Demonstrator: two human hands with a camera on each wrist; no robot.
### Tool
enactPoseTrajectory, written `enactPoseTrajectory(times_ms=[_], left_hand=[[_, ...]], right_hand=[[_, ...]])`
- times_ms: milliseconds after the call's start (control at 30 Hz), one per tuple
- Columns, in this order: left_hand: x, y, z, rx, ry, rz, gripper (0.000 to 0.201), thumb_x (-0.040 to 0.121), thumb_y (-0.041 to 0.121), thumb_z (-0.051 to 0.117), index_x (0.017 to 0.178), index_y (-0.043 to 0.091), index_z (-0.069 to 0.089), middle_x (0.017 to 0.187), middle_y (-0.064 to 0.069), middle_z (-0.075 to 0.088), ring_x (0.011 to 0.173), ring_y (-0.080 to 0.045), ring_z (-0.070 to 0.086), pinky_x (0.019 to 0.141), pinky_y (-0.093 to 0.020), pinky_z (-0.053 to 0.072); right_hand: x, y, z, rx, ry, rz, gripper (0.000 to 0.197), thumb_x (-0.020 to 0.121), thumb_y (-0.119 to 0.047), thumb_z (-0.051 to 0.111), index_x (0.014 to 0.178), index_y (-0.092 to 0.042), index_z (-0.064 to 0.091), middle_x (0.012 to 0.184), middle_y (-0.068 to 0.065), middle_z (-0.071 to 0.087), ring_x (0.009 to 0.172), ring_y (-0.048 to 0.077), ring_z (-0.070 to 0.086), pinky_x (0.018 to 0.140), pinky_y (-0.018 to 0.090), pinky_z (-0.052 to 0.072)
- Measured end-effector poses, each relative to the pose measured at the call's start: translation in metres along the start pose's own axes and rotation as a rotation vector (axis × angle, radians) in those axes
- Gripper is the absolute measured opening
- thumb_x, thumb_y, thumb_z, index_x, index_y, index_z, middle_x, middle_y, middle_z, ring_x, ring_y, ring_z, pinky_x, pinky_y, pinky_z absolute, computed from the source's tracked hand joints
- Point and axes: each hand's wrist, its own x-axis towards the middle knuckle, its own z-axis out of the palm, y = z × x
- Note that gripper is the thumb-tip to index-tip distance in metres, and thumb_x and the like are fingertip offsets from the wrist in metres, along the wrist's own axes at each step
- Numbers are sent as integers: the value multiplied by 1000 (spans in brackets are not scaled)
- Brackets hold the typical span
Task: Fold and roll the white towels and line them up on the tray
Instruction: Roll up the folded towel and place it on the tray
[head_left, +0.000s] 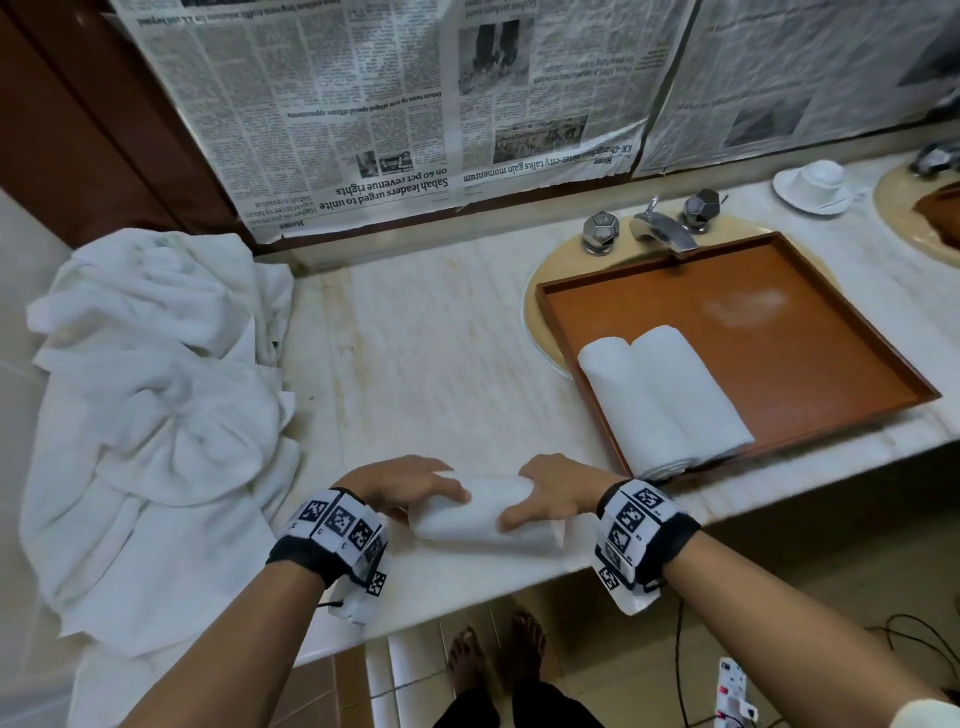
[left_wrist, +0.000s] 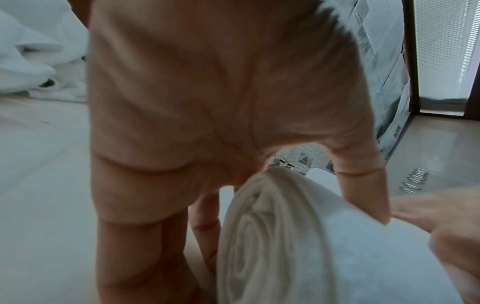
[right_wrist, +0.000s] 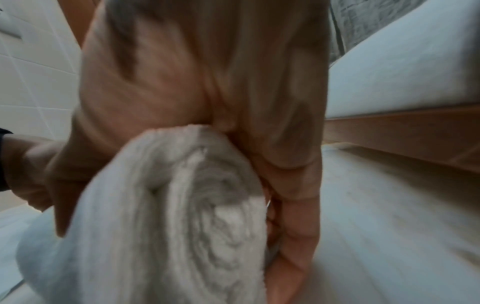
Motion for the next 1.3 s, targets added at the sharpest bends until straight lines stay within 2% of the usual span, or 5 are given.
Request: enactPoseTrajectory(times_ms=[200,467,667,967,1300], left_hand=[[-1,-4,6,75,-187,-10,81,54,58,77,128,33,55,124,-2,60,111,-24,63,93,-42,58],[-13,17,-1,86,-372,78,72,56,54,82,122,35,60,126,1,63,116,-18,61,96,-38,56],[-15,45,5,2,-541,202,58,65,40,88,116,24,65,120,-21,60,109,-33,59,97,-53,45],[-25,132,14,288,-113,592,50,74,42,79,119,48,58,117,15,63,105,-9,62,85,-37,59],[20,239,37,278,39,749,49,74,55,79,118,41,63,111,20,63,103,-7,60,86,-31,53]], right_hand=[[-27,-3,9,-18,5,22,55,68,-65,73,101,-22,64,99,-5,64,92,18,61,82,34,53],[-75,-11,-8,-60,93,-30,45,73,-60,71,97,-25,57,96,-7,63,88,16,59,73,31,49],[-112,-4,-32,25,175,-52,45,76,-50,78,102,-19,58,102,-4,62,92,15,57,74,31,45],[-146,64,-57,277,455,-42,57,65,-59,82,112,-39,57,108,-15,64,98,4,59,81,28,52],[-163,168,-99,540,701,-143,49,69,-55,84,111,-33,69,101,-10,71,93,7,66,81,38,57]])
